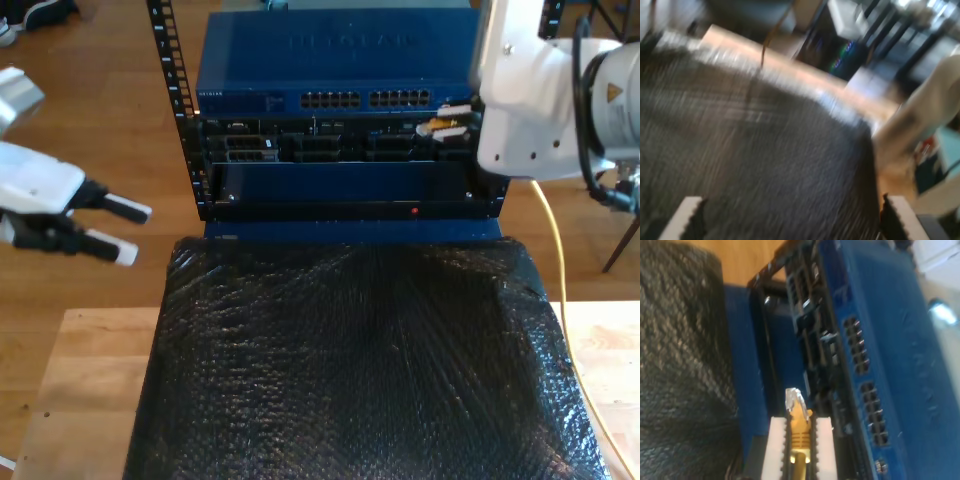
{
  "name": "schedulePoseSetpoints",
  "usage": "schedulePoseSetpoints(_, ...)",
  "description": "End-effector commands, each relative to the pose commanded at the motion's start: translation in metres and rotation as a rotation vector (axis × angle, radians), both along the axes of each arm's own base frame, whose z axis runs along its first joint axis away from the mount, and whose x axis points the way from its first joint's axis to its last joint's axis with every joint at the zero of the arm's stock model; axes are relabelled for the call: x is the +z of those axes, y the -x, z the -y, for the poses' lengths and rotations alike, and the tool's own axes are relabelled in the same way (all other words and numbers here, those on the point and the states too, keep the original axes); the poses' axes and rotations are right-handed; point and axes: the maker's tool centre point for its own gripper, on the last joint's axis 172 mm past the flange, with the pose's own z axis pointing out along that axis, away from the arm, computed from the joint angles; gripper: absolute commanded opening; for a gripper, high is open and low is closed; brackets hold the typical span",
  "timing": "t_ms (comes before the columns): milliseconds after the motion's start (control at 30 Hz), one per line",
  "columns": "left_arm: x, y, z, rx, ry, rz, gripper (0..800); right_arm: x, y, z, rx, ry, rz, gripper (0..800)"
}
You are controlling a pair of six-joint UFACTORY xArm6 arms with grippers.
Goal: Grab the cable and plug it in
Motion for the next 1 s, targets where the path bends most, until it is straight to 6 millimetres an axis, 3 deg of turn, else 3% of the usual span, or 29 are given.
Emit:
schedulePoseSetpoints(300,-0.030,0.028,-0.048,-0.024,-0.118,-0.013,799,-0.055,0.003,0.004,0.011,0.104,-0.122,0)
schedulePoseSetpoints(500,-0.053,0.056,-0.064,-0.086,-0.131,-0.015,799,-0.103,0.005,0.008,0.004,0.173,-0.239,0)
schedulePoseSetpoints(800,-0.056,0.083,-0.098,-0.133,-0.162,0.069,800,-0.170,0.034,0.013,0.018,0.251,-0.462,0)
schedulePoseSetpoints(1000,-0.056,0.112,-0.123,-0.164,-0.184,0.100,800,-0.185,0.036,0.021,-0.011,0.300,-0.510,0)
